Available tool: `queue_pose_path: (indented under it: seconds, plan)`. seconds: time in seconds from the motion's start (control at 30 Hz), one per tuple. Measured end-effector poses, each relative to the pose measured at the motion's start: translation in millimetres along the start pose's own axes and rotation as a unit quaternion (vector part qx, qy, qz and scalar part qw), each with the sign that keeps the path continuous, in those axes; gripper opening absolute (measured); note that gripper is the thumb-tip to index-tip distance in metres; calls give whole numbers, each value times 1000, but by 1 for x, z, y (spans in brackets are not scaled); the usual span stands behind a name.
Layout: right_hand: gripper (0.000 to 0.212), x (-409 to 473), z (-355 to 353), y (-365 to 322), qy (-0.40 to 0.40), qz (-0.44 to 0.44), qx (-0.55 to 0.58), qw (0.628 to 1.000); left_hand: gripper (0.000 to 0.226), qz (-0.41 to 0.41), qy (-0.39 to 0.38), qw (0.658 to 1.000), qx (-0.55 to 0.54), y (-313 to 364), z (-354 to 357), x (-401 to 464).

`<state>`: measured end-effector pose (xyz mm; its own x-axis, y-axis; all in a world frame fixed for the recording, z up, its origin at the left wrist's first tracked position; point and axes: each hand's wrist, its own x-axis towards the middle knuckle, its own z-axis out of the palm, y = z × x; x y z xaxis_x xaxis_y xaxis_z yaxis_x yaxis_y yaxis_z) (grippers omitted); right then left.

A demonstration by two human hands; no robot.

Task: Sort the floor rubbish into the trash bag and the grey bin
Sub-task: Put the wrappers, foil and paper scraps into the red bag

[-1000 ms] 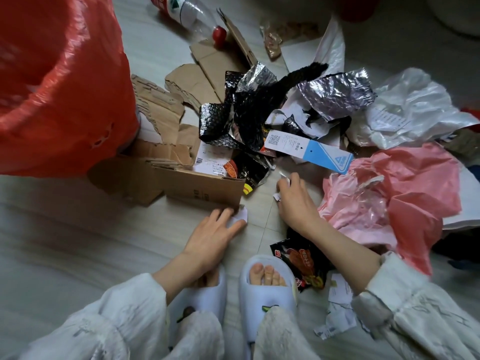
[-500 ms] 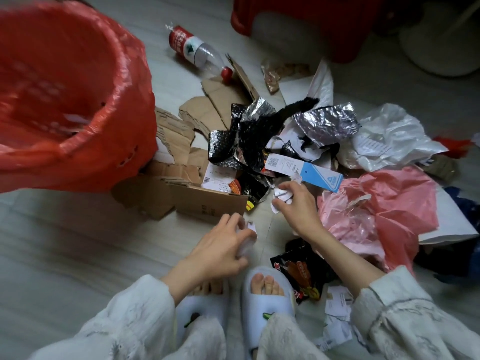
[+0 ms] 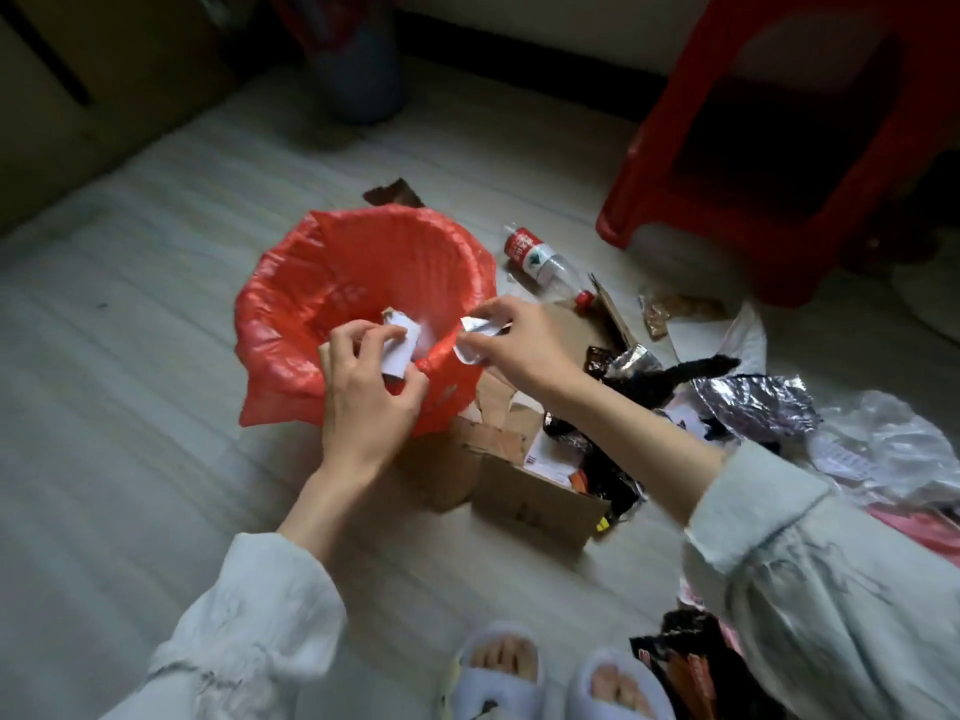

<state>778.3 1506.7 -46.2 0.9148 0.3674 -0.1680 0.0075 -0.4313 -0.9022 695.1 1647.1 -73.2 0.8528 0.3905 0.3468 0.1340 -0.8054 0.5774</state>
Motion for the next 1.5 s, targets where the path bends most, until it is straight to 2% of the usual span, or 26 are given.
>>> queue_pose_path:
  seconds: [0.1, 0.2, 0.33, 0.43, 0.5, 0.6, 0.67, 0.77, 0.83, 0.9, 1.0, 1.1, 1.17, 1.23, 1.33, 1.43, 1.5]
  plan:
    - [53, 22, 21, -19, -38, 27, 44, 998, 43, -53, -40, 998, 19, -22, -4, 16]
    - [61, 27, 26, -21, -64, 61, 121, 989, 51, -52, -82, 995, 13, -29, -3, 22]
    - [42, 13, 3, -8, -56, 73, 117, 989, 36, -7, -38, 999, -17, -19, 1, 15]
    - [27, -7, -25, 18, -37, 87, 96, 991, 33, 30, 1, 999, -16, -2, 12, -5]
    - [22, -21, -45, 46, -13, 117, 74, 990, 32, 71, -25, 997, -12, 11, 28, -24]
    - [19, -39, -67, 98, 32, 184, 53, 981, 33, 120, -137, 983, -24, 25, 59, -57]
    - [20, -50, -76, 141, 55, 229, 6, 972, 31, 153, -215, 964, -25, 30, 87, -76]
    - [24, -70, -74, 196, 57, 249, -164, 953, 35, 169, -290, 941, -29, 37, 121, -86]
    - [33, -81, -61, 222, 38, 205, -261, 943, 33, 160, -307, 937, -34, 36, 142, -77]
    - [49, -87, -48, 236, 25, 120, -346, 930, 32, 135, -318, 938, -28, 33, 159, -60]
    - [72, -85, -39, 259, 36, 49, -450, 891, 46, 117, -347, 930, 33, 27, 192, -33]
    - [80, -71, -41, 270, 64, 79, -457, 884, 72, 48, -414, 906, 77, 25, 220, -23]
    - [80, -58, -45, 270, 62, 96, -451, 885, 84, -57, -440, 895, 38, 29, 233, -24]
    - [74, -44, -48, 267, 33, 94, -458, 884, 78, -162, -411, 897, -25, 35, 241, -28]
    - [53, -33, -50, 263, 33, 101, -408, 907, 56, -201, -351, 913, -39, 41, 239, -29]
    - [40, -35, -52, 256, 124, 99, -276, 948, 53, -214, -289, 930, -71, 40, 228, -19]
    - [32, -37, -56, 248, 192, 123, -183, 956, 56, -200, -237, 946, -94, 36, 216, -10]
